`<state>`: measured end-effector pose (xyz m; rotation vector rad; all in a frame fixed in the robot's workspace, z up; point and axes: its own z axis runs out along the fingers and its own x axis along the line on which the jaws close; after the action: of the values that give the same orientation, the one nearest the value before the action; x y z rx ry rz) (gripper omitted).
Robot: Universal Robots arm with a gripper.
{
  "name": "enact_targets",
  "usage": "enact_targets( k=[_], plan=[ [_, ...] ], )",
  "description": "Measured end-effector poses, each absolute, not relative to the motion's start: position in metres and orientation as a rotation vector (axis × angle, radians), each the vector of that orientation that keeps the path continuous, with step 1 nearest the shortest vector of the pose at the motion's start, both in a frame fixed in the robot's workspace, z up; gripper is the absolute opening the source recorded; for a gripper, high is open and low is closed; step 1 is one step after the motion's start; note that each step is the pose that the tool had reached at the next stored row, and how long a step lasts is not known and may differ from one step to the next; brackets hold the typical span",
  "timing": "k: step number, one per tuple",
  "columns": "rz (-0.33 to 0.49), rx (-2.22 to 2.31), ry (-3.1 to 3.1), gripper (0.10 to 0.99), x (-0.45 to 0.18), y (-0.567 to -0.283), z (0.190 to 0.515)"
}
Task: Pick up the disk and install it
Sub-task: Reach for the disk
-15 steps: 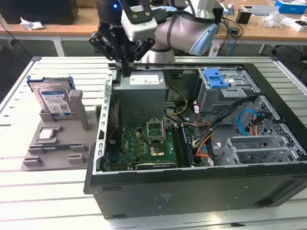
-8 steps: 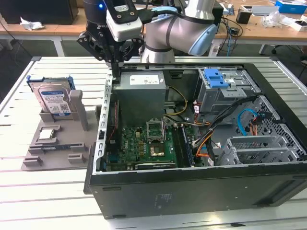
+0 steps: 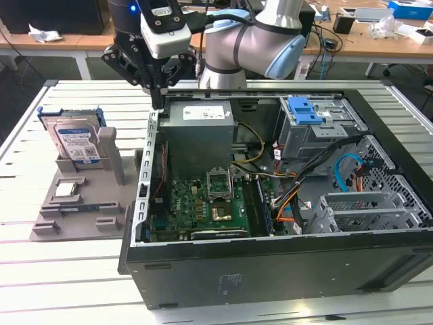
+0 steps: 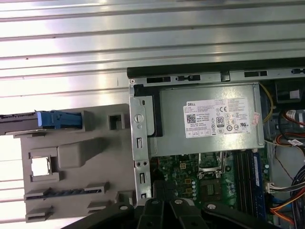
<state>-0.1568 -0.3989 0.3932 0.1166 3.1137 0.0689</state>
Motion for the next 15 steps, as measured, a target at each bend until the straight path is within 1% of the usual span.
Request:
enact_targets(
  k=[6,15],
  plan=[
    [0.069,0.117,3.114,0.106,-0.165,-0.399,0.393],
    [0.069,0.117,3.114,0.106,-0.196,-0.399,0.393]
  ],
)
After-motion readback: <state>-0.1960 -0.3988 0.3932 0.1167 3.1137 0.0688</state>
